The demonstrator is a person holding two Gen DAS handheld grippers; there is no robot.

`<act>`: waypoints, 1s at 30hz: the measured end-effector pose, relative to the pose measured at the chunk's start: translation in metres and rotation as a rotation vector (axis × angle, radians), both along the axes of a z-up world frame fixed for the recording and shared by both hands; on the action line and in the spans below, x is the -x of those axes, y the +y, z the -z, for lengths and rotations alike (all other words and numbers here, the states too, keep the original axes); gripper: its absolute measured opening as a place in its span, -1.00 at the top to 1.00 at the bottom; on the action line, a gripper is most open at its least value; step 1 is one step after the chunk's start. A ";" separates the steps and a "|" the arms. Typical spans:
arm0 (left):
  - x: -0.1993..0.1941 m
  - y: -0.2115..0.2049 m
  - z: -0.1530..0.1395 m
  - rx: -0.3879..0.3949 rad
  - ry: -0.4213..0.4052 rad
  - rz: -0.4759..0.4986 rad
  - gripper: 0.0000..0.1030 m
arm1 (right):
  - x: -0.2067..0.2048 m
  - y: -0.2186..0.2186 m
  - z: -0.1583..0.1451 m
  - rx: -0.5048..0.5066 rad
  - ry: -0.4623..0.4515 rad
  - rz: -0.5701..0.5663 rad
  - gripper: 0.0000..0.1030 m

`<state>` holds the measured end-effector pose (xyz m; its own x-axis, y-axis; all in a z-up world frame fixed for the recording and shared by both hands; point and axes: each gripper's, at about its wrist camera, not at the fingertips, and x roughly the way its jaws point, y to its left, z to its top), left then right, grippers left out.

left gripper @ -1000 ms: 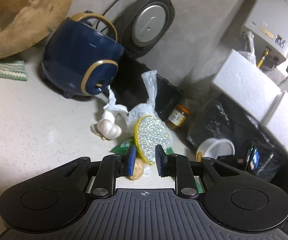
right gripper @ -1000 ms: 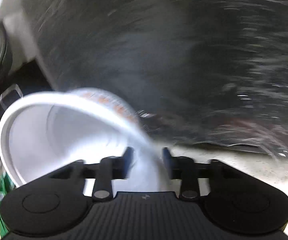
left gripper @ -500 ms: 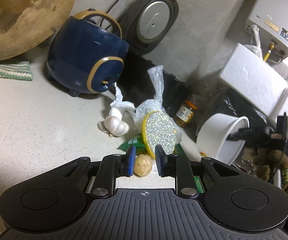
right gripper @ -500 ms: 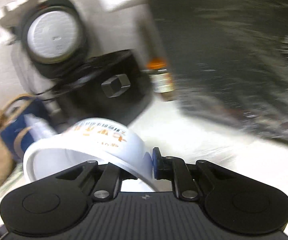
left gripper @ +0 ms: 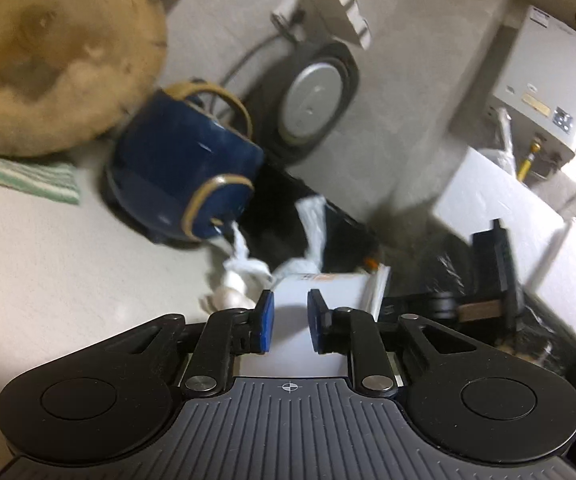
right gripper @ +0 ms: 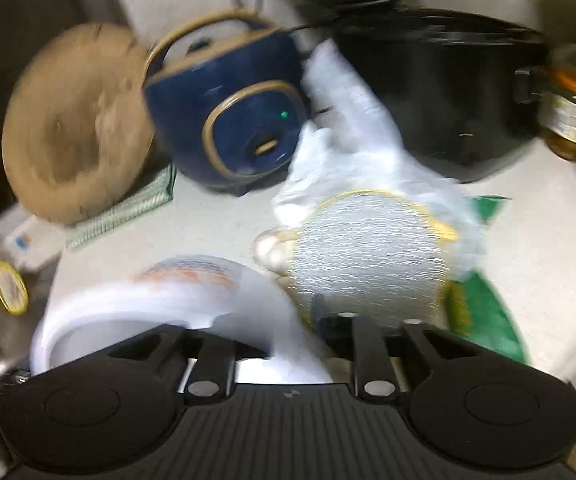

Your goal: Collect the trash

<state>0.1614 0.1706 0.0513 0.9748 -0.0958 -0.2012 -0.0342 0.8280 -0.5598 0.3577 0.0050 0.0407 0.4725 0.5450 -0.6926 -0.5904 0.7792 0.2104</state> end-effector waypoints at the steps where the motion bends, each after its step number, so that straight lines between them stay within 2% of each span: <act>1: 0.002 0.002 0.000 0.005 -0.003 -0.025 0.59 | -0.001 0.011 0.005 0.009 -0.006 -0.009 0.27; 6: 0.013 0.008 -0.004 0.011 -0.045 -0.081 0.59 | 0.001 0.036 0.009 0.029 -0.018 -0.056 0.27; 9: 0.012 0.007 -0.006 -0.022 -0.051 -0.062 0.59 | -0.002 0.049 0.013 0.075 -0.049 -0.076 0.09; 11: 0.010 0.002 -0.008 -0.088 -0.040 -0.094 0.59 | -0.003 0.054 0.012 0.089 -0.071 -0.092 -0.01; 14: 0.002 0.000 -0.004 -0.155 0.038 -0.135 0.58 | -0.001 0.047 0.002 0.058 -0.093 -0.116 -0.27; 16: -0.004 0.005 0.001 -0.142 0.085 -0.147 0.58 | 0.001 0.041 -0.008 0.033 -0.120 -0.125 -0.43; 23: -0.015 0.027 0.023 -0.054 0.240 -0.209 0.58 | 0.013 0.003 -0.026 0.026 -0.227 -0.060 -0.68; 27: -0.014 0.032 0.028 -0.033 0.272 -0.227 0.58 | 0.029 -0.024 -0.022 -0.015 -0.231 -0.029 -0.83; 30: -0.015 0.031 0.027 -0.019 0.266 -0.210 0.58 | 0.046 -0.038 -0.011 -0.012 -0.231 -0.023 -0.85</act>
